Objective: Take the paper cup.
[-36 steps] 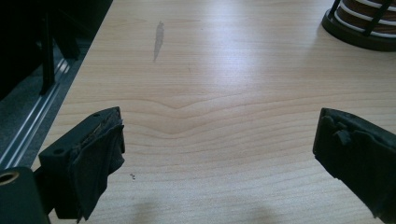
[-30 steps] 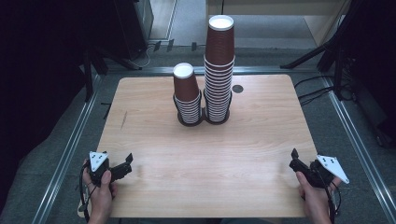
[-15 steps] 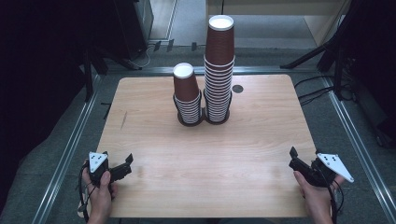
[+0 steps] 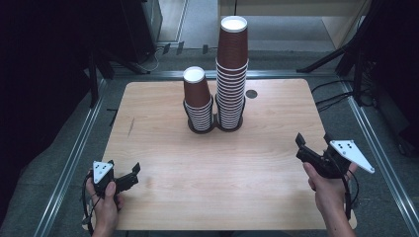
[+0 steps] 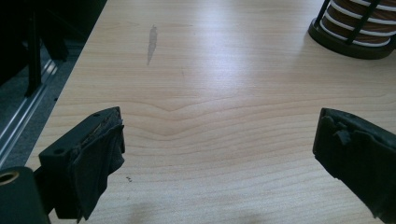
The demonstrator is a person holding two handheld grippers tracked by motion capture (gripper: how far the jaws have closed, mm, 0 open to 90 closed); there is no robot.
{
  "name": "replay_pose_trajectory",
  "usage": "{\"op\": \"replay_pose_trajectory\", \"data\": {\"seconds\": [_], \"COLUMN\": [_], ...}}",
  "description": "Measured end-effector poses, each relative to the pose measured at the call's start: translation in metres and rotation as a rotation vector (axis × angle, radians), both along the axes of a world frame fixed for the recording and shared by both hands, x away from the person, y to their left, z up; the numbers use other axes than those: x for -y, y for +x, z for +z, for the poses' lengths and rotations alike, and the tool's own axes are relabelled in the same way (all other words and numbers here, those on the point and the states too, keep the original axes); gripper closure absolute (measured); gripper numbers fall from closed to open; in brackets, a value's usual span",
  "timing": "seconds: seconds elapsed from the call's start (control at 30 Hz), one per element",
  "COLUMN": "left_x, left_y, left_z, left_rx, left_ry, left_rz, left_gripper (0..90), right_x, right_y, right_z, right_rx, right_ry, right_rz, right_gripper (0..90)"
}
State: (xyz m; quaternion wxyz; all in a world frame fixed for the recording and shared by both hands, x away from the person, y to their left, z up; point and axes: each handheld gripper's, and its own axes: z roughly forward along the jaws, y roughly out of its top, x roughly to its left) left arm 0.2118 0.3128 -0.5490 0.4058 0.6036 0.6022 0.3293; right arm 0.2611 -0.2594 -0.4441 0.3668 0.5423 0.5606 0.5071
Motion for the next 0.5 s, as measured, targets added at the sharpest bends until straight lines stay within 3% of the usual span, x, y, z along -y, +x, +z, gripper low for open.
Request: {"op": "replay_pose_trajectory", "data": {"seconds": [0.2,0.5], "left_x": [0.000,0.000], "left_y": [0.000,-0.002], "left_z": [0.000,0.000], "left_rx": [0.001,0.017], "left_ry": [-0.002,-0.013], "left_rz": [-0.003,-0.022], "left_gripper": [2.3,2.2], "right_x": [-0.020,-0.047], "right_y": [0.009,0.027], "right_z": [0.025,0.049], "right_rx": [0.040,0.048], "right_ry": [-0.019,-0.043], "right_rz": [0.058,0.114], "right_gripper": [9.7,0.0]}}
